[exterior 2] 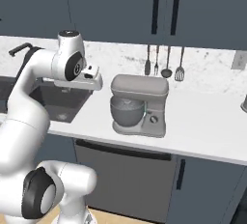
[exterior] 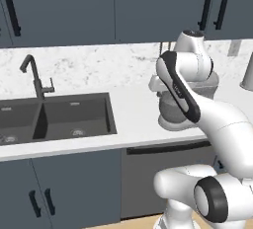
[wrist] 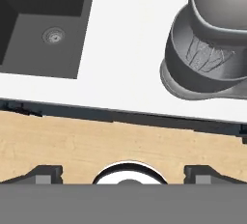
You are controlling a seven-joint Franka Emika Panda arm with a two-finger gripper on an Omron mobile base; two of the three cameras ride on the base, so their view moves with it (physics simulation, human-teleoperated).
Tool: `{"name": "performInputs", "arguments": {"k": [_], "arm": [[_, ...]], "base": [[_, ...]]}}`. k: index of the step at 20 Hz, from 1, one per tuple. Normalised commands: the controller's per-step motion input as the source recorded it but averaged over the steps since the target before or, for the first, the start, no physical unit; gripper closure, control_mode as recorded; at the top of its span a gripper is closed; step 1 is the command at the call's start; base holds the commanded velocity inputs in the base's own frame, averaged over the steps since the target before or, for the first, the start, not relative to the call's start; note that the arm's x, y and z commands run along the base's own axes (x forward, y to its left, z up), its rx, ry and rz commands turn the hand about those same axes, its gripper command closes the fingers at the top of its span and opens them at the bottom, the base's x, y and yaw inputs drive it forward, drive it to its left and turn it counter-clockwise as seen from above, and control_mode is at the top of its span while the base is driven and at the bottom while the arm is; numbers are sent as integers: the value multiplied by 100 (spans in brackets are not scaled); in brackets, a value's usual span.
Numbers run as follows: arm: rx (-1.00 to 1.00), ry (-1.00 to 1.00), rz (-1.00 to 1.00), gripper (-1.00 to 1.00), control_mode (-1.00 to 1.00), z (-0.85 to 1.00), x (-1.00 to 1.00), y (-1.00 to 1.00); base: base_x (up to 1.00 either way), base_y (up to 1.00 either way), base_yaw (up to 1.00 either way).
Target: Navigate to the dishwasher.
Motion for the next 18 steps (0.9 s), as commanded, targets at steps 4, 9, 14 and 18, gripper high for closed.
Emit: {"name": "performInputs", "arguments": {"k": [4,9,14,18], "arm": [[0,0,0,-100,100,0,0,0],[0,0,0,-100,100,0,0,0],[0,0,0,-100,100,0,0,0],[0,0,0,-100,100,0,0,0]], "base": [[69,-26,-11],[49,-31,-5],[16,-34,-1],[17,-27,-1]]}}
